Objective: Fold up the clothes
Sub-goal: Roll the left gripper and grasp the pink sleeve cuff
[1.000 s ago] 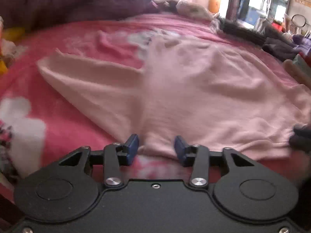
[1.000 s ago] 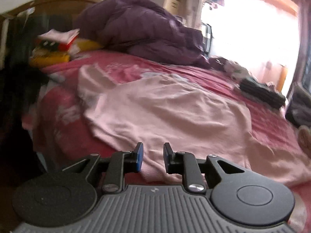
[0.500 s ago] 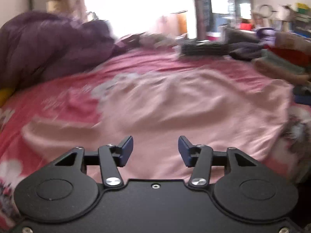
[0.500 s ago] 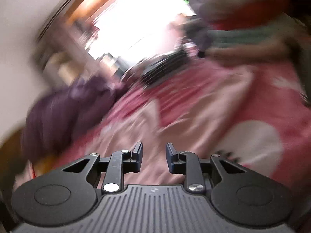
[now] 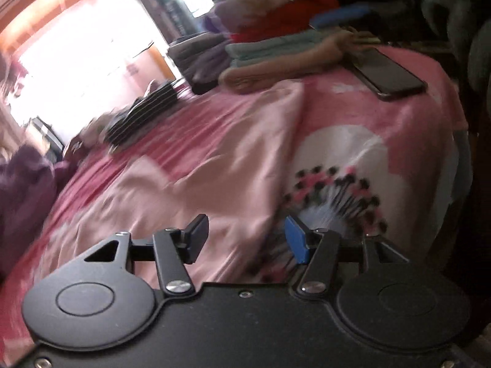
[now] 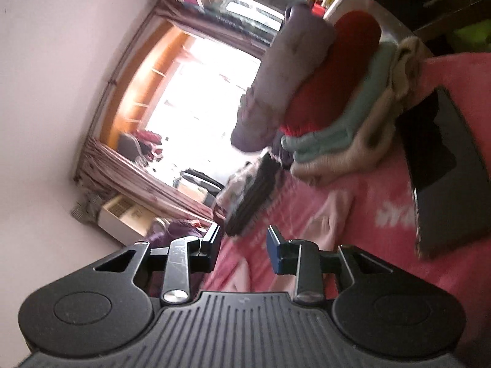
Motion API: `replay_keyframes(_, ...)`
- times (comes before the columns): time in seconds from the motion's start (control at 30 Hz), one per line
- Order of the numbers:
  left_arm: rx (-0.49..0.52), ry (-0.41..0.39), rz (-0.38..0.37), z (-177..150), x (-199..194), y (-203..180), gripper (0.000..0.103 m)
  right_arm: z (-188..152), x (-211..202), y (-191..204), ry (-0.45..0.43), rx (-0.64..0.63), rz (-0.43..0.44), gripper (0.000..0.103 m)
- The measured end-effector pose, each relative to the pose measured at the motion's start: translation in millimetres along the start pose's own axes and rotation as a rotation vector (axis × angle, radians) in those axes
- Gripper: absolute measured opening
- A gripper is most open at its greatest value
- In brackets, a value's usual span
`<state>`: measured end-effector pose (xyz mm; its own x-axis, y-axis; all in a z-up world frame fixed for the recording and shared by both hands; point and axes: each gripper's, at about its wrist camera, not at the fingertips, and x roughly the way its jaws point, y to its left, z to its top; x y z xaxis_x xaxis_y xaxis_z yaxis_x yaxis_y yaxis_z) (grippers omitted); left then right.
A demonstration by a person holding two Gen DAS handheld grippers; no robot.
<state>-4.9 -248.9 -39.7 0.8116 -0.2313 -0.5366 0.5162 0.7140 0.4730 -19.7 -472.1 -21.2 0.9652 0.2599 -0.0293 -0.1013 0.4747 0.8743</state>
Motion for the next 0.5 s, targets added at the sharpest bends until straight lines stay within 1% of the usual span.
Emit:
replay_keyframes(0.13, 0.107, 0.003, 0.051, 24, 25, -23, 0.056, 16, -10, -10, -0.036, 0.045, 0.031, 0.035)
replay_keyframes(0.2, 0.174, 0.002, 0.087, 35, 35, -34, 0.056, 20, -14, -18, -0.044, 0.075, 0.022, 0.036)
replay_keyframes(0.27, 0.24, 0.002, 0.12, 46, 49, -42, 0.056, 24, -13, -30, -0.062, 0.132, 0.012, 0.036)
replay_keyframes(0.4, 0.331, 0.008, 0.189, 69, 74, -56, 0.056, 29, -15, -44, -0.116, 0.201, 0.003, 0.036)
replay_keyframes(0.5, 0.392, 0.011, 0.225, 82, 90, -67, 0.055, 35, -19, -48, -0.17, 0.221, -0.002, 0.036)
